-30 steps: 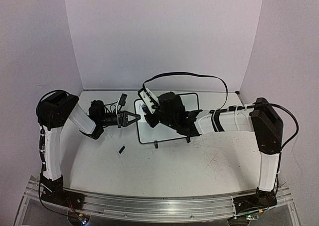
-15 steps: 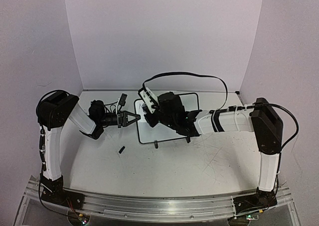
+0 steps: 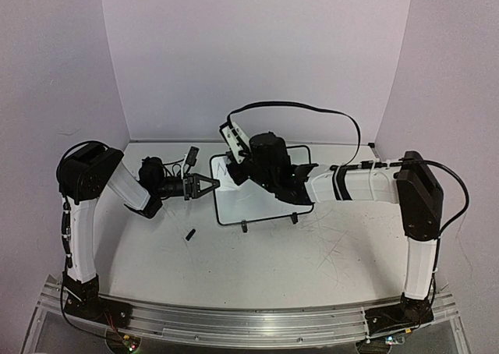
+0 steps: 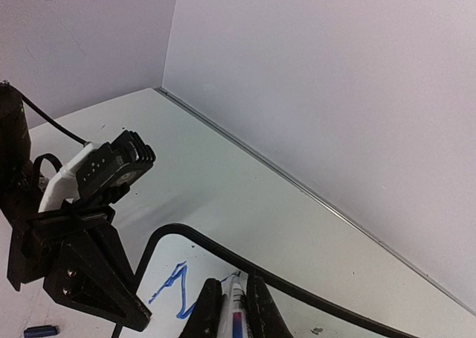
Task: Write a sentence on the whiteboard
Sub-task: Write on the whiteboard with the whiteboard marker without the cap.
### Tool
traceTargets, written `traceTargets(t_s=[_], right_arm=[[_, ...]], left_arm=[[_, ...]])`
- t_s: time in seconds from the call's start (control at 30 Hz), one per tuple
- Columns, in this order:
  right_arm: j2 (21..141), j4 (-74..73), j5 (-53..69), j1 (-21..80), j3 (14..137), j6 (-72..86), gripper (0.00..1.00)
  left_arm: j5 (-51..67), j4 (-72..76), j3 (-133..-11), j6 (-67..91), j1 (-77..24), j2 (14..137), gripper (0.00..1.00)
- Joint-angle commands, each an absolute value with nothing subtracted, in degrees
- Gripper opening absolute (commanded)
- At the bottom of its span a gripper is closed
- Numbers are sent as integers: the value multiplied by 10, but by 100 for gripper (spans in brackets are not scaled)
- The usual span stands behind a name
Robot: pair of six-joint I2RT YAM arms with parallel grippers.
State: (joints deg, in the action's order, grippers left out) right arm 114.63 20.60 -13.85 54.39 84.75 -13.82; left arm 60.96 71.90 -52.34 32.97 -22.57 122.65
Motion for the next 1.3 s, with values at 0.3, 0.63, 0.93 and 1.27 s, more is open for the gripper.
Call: traceTargets(t_s=[0.3,0.63,0.93,1.27], right_arm=[[1139,221,-139,543,830,-124,0],[1123,208,-135,549,781,-97,0],[1105,209,-139,556,775,-86,0],[1063,234,-103,541,761,-55,0]], left_arm=[[622,716,-520,327,-225,1209,0],[622,716,-520,327,-225,1208,0],[622,715,-522,328,-225,1209,0],[624,715,-524,330,-225,1210,0]])
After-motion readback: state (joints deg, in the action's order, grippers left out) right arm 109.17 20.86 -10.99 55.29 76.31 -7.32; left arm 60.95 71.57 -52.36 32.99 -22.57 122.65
